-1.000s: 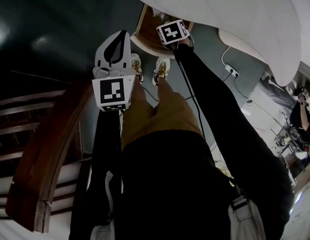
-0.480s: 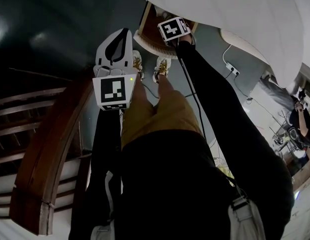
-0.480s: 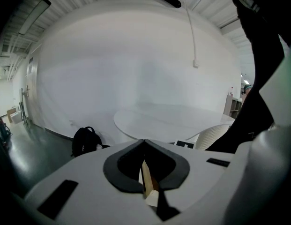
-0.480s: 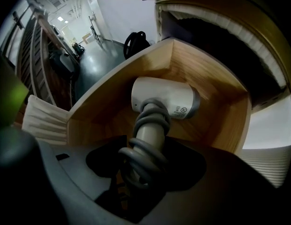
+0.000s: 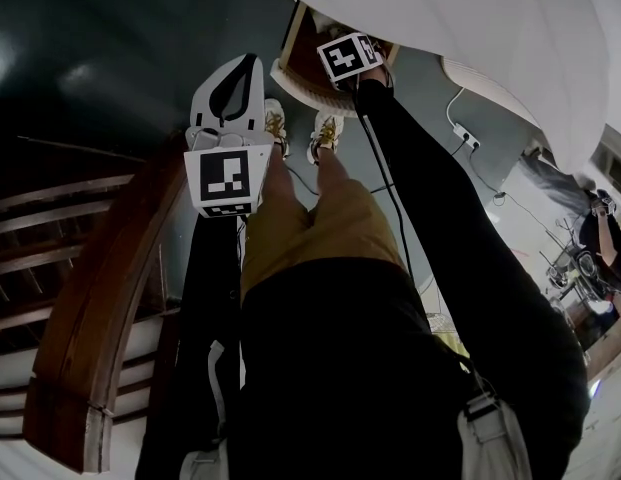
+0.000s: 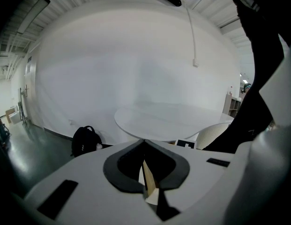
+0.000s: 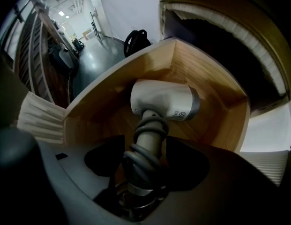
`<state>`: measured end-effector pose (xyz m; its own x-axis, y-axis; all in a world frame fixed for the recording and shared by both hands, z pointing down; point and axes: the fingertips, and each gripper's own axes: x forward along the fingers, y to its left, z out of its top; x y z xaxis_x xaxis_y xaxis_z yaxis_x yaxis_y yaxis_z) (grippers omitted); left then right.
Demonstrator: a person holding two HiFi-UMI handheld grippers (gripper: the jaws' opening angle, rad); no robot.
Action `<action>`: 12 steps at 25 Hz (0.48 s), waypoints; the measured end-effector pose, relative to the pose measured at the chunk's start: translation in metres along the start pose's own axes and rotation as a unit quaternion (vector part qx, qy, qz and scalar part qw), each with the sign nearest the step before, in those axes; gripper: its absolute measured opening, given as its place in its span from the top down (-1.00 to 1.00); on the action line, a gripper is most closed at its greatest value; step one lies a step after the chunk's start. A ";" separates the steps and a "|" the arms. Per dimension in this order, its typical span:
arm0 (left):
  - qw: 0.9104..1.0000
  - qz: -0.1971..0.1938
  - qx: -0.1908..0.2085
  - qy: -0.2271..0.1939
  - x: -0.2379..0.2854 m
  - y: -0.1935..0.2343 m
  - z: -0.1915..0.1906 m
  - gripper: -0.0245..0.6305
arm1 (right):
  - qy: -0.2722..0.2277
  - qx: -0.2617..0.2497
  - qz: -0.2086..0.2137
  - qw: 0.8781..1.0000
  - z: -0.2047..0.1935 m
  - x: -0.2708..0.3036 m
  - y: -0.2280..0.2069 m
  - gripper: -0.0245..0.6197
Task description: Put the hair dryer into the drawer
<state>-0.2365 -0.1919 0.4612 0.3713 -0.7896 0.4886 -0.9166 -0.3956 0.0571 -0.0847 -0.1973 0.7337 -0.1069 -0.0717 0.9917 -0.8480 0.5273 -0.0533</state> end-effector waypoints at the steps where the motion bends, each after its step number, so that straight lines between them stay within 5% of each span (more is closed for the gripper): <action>1: 1.000 -0.001 0.001 0.000 0.000 0.001 0.001 0.88 | -0.003 0.001 0.002 1.000 0.001 -0.002 0.001 0.03; 12: 1.000 -0.018 0.012 -0.005 0.003 -0.015 0.014 0.88 | -0.032 0.021 0.027 0.999 -0.003 -0.033 0.000 0.03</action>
<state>-0.2195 -0.1951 0.4502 0.4049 -0.7795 0.4780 -0.8990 -0.4346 0.0529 -0.0794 -0.1925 0.7014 -0.1854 -0.0996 0.9776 -0.8614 0.4952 -0.1129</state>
